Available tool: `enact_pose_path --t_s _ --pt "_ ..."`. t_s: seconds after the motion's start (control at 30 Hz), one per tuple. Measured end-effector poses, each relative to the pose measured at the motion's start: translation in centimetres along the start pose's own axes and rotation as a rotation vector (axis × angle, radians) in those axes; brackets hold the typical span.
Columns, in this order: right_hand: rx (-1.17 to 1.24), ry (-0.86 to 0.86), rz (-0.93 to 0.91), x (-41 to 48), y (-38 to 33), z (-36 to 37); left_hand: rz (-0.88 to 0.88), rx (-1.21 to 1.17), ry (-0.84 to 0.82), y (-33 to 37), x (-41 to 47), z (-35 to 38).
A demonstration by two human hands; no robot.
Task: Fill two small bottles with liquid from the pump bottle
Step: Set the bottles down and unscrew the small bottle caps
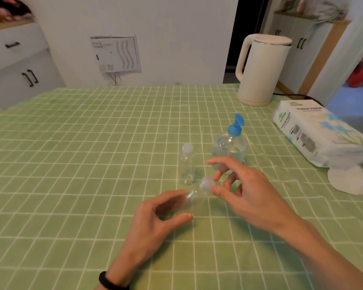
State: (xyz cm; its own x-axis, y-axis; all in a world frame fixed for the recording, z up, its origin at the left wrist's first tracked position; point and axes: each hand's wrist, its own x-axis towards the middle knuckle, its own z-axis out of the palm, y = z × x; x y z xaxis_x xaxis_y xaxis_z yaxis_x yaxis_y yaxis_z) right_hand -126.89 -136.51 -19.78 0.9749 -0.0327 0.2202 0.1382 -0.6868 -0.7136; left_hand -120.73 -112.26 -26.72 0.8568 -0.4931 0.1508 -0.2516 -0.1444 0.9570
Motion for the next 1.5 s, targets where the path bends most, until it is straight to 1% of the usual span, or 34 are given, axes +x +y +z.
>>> enact_pose_path --t_s 0.1,0.23,0.37,0.5,0.6,0.73,0.8,0.87,1.03,1.1,1.2,1.5 --pt "0.04 -0.016 0.043 -0.3 0.5 -0.7 -0.01 -0.009 -0.005 0.0 -0.1 0.0" --pt "0.027 -0.034 0.009 0.1 -0.2 0.2 0.005 -0.008 0.0 0.0 0.0 0.1" --pt "0.018 -0.01 0.043 0.0 0.3 -0.6 -0.003 -0.018 -0.002 0.0 -0.1 0.0" --pt "0.035 -0.061 0.019 0.0 -0.8 -0.2 -0.008 -0.025 -0.004 0.2 -0.2 0.1" --pt "0.006 -0.029 -0.027 0.2 -1.0 0.0 -0.014 -0.034 -0.004 0.3 -0.1 0.1" --pt "0.004 0.046 -0.027 -0.2 -0.5 -0.9 -0.01 -0.029 0.006 0.0 -0.2 -0.1" --pt "0.027 0.126 0.008 -0.4 0.2 -1.8 -0.003 -0.036 0.032 -0.1 -0.1 -0.3" --pt "-0.021 0.206 0.076 -0.5 1.7 -2.7 -0.013 -0.06 0.08 -0.1 0.2 -0.7" --pt "-0.362 0.261 0.391 -1.3 6.8 -4.8 -0.101 -0.19 0.194 -0.4 1.3 -3.6" --pt "-0.444 0.243 0.462 -1.7 8.0 -5.2 -0.12 -0.172 0.252 -0.8 2.0 -4.9" --pt "-0.499 0.19 0.491 -2.1 8.9 -5.1 -0.155 -0.147 0.293 -1.5 2.8 -6.3" --pt "-0.477 0.137 0.538 -2.2 8.5 -5.0 -0.154 -0.094 0.274 -1.5 2.9 -7.2"
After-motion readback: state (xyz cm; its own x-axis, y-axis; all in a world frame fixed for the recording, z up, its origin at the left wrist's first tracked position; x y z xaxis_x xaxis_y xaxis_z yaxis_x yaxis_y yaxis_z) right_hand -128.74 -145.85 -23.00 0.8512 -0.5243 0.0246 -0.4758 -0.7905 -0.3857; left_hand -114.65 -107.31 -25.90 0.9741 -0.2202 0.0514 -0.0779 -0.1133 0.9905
